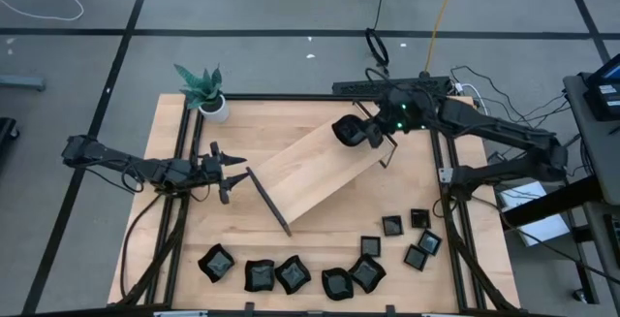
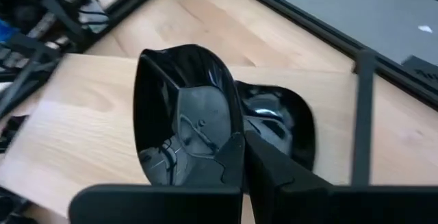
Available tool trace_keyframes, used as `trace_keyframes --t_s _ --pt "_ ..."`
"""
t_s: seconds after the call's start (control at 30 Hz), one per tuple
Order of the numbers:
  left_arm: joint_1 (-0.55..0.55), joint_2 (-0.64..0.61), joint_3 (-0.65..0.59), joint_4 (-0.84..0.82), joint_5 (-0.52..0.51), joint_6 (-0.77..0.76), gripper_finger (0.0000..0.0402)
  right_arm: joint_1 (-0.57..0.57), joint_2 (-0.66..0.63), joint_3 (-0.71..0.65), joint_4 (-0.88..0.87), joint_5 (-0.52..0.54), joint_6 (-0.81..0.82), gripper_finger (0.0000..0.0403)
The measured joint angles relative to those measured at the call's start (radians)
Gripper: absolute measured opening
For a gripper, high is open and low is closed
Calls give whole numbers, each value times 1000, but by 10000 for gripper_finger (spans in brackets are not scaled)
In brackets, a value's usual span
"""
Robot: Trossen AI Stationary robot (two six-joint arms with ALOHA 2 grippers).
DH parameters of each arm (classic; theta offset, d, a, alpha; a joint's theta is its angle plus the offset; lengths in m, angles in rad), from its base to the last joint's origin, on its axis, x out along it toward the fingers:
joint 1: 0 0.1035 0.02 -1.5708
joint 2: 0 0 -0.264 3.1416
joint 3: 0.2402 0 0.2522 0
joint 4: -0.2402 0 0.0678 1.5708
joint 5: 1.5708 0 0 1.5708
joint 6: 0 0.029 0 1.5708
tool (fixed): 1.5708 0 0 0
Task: Pick & Place Mini shaped plates
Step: Stack the leaf shaped plate on top of the other leaf shaped plates on the shelf
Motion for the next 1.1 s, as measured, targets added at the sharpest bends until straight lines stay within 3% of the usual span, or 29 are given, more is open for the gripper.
trace_keyframes --t_s 0.77,1.1 --pt "0 0 0 0 0 0 209 -13 47 -2 -63 78 -48 0" --pt "0 0 0 0 0 0 209 -14 45 -73 -37 108 -62 12"
